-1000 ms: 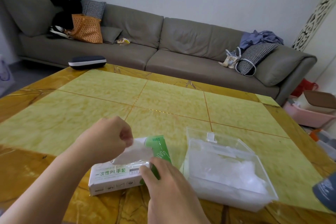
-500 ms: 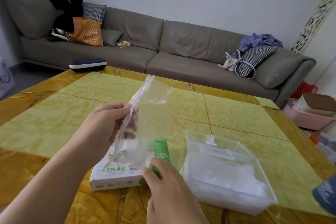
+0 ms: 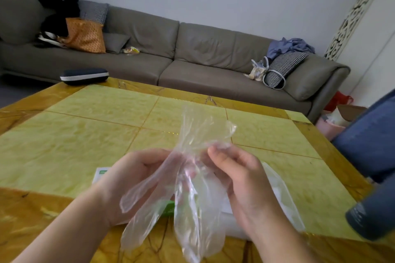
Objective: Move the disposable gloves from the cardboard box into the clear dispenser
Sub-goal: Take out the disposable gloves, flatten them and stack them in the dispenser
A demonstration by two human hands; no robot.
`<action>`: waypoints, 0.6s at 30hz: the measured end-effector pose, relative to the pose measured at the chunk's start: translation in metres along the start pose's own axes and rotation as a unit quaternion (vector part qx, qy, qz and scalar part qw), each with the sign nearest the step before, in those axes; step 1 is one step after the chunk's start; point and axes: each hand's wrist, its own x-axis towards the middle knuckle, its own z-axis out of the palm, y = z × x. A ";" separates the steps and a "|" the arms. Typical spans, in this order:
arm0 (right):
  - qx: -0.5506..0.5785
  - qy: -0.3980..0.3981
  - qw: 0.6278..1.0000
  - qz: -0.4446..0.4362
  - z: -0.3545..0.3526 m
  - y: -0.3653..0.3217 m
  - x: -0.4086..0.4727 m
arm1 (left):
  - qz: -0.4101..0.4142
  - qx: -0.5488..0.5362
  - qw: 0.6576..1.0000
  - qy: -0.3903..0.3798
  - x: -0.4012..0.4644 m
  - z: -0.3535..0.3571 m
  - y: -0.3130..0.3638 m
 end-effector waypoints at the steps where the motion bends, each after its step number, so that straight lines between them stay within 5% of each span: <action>1: -0.003 0.017 1.000 -0.006 -0.002 -0.002 -0.001 | -0.012 0.007 0.999 0.039 0.002 0.002 0.000; 3: -0.046 0.047 0.998 -0.023 -0.005 -0.006 -0.004 | -0.034 0.013 0.999 -0.021 -0.003 -0.002 0.002; 8: -0.095 0.053 0.993 -0.037 -0.009 -0.002 -0.004 | 0.062 0.323 0.934 0.140 0.003 0.001 -0.002; 14: -0.112 0.082 0.989 -0.045 -0.028 -0.008 0.003 | 0.080 0.230 0.945 0.216 0.002 -0.009 0.003; 18: -0.136 0.035 0.990 -0.019 -0.037 -0.013 0.004 | 0.112 0.261 0.929 0.237 -0.002 -0.011 0.006</action>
